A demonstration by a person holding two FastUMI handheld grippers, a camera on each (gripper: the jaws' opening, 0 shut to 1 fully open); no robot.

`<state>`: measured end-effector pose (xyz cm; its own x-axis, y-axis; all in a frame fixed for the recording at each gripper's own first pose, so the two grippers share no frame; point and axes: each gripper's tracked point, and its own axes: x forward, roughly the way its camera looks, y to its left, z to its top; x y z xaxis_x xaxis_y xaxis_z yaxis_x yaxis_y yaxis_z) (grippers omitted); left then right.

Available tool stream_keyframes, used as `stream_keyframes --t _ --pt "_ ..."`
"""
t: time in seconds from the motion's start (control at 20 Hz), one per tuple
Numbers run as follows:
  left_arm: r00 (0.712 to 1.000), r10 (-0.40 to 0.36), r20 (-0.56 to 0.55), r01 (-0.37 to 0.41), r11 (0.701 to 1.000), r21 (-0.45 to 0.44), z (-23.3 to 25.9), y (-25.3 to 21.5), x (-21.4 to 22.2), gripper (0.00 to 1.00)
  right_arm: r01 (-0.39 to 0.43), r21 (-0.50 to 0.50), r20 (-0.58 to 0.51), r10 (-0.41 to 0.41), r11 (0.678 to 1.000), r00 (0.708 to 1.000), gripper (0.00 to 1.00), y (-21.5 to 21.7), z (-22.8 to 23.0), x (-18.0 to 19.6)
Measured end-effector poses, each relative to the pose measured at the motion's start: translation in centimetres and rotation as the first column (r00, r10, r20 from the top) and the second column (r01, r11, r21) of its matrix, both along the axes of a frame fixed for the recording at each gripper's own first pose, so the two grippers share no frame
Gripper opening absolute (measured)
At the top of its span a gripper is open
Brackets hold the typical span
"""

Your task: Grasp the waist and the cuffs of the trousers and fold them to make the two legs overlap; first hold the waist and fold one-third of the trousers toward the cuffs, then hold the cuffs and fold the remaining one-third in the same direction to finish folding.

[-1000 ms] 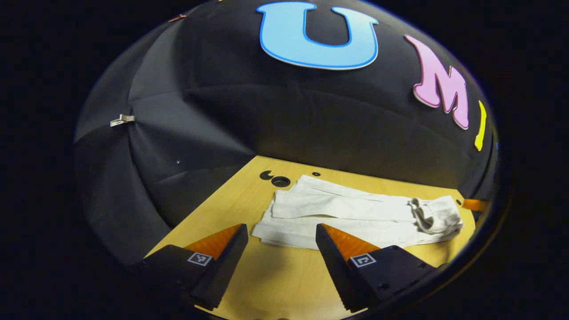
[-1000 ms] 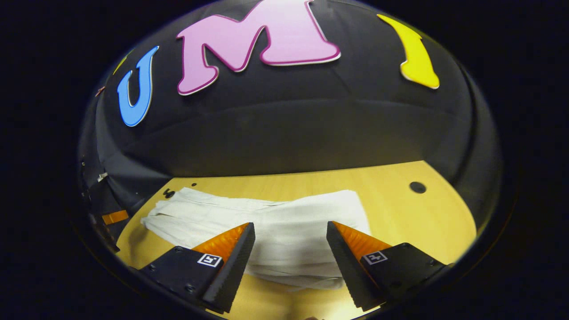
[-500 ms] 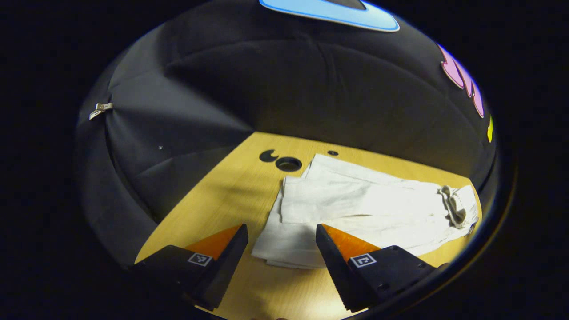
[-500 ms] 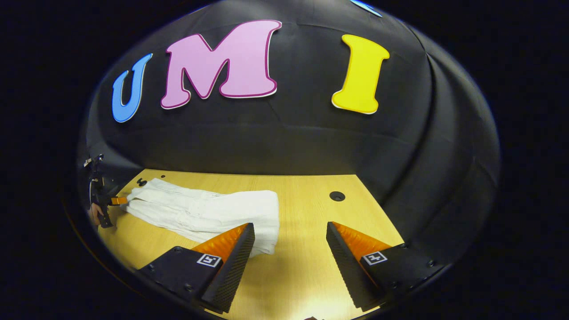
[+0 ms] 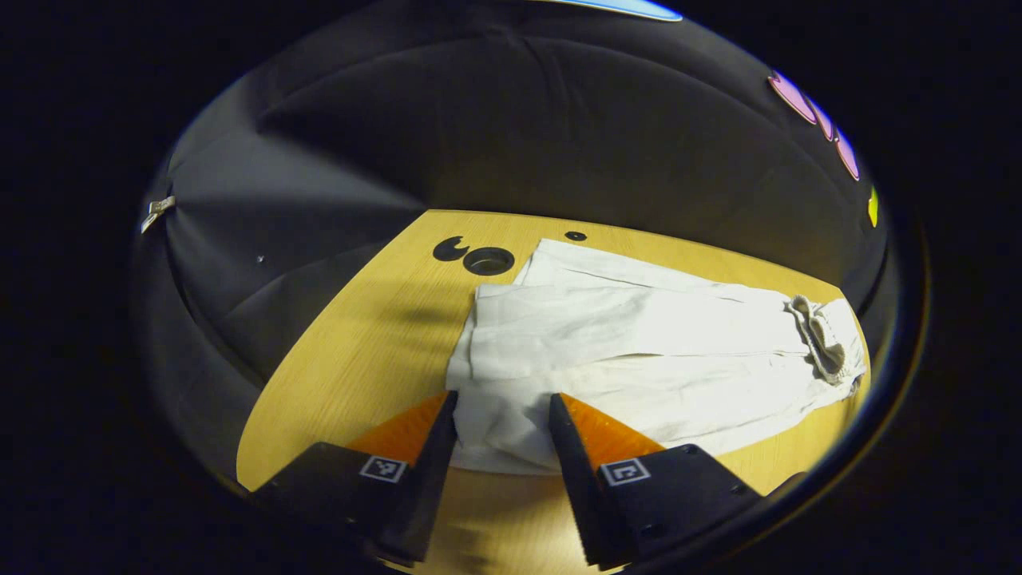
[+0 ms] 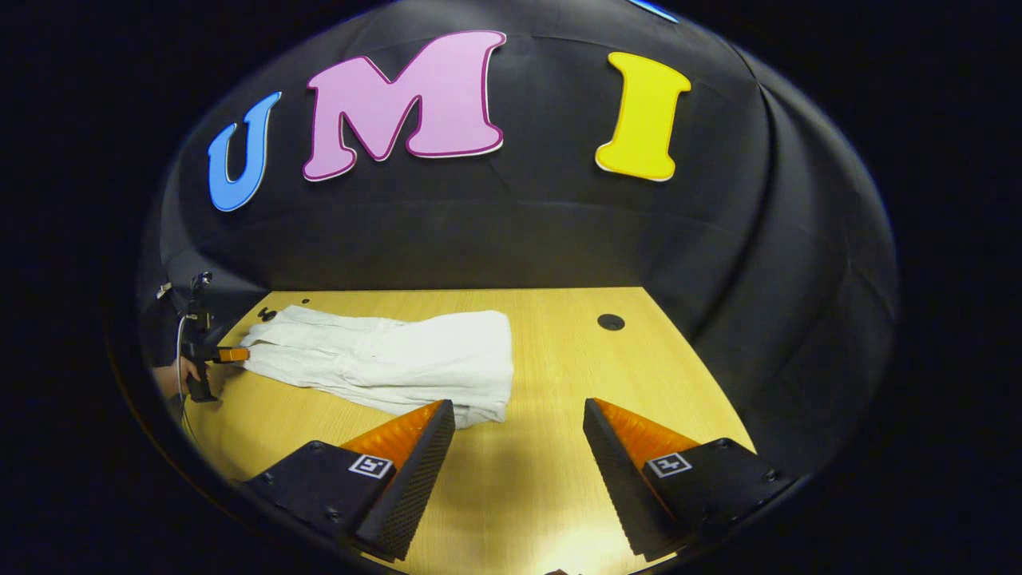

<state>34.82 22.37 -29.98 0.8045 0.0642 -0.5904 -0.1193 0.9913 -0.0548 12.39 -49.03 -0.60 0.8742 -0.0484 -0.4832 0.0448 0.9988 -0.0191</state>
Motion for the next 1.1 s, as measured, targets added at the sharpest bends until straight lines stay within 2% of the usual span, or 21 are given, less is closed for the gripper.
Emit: stream_keyframes --t 0.05,0.15,0.2,0.4,0.6,0.8,0.85,0.9,1.0,1.1 --pt "1.000 -0.004 0.003 0.004 1.000 -0.013 0.1 -0.4 -0.1 0.70 0.001 0.003 -0.010 -0.001 1.000 1.000 0.99 0.0 -0.3 -0.4" --pt "1.000 -0.007 0.017 0.008 0.999 -0.051 0.2 -1.2 0.2 0.49 0.004 0.001 -0.012 -0.004 1.000 1.000 0.99 -0.3 -0.3 -1.0" --pt "1.000 -0.006 0.023 0.008 0.998 -0.066 0.4 -1.7 0.2 0.34 0.012 0.004 -0.008 -0.012 1.000 1.000 0.99 -0.6 -0.1 -1.2" --pt "0.999 -0.036 0.023 0.038 0.997 -0.071 0.2 -2.6 0.2 0.12 0.067 0.021 -0.007 -0.067 0.997 0.998 0.99 -2.3 0.2 -2.7" --pt "0.998 -0.052 0.026 0.055 0.993 -0.102 0.5 -3.6 0.3 0.06 0.092 -0.002 0.013 -0.092 0.996 0.996 0.99 -4.0 1.2 -5.2" --pt "0.997 0.036 0.069 -0.020 0.975 -0.220 2.6 -5.1 0.0 0.06 0.115 0.018 0.034 -0.116 0.993 0.993 0.99 -6.2 2.0 -7.1" --pt "0.995 0.056 0.078 -0.035 0.969 -0.246 3.2 -5.5 -0.4 0.01 0.121 0.023 0.034 -0.122 0.992 0.992 0.98 -7.0 2.0 -7.4" --pt "0.995 0.067 0.081 -0.044 0.967 -0.252 3.8 -5.8 -0.8 0.06 0.120 0.034 0.032 -0.121 0.992 0.992 0.98 -7.6 2.0 -7.6" --pt "0.993 0.081 0.086 -0.058 0.970 -0.237 5.1 -6.0 -1.4 0.06 0.115 0.052 0.024 -0.116 0.992 0.993 0.98 -8.8 1.9 -7.9" --pt "0.986 0.108 0.126 -0.072 0.964 -0.258 7.5 -6.8 -1.4 0.06 0.094 0.063 0.027 -0.096 0.994 0.995 0.99 -9.9 2.0 -7.8"
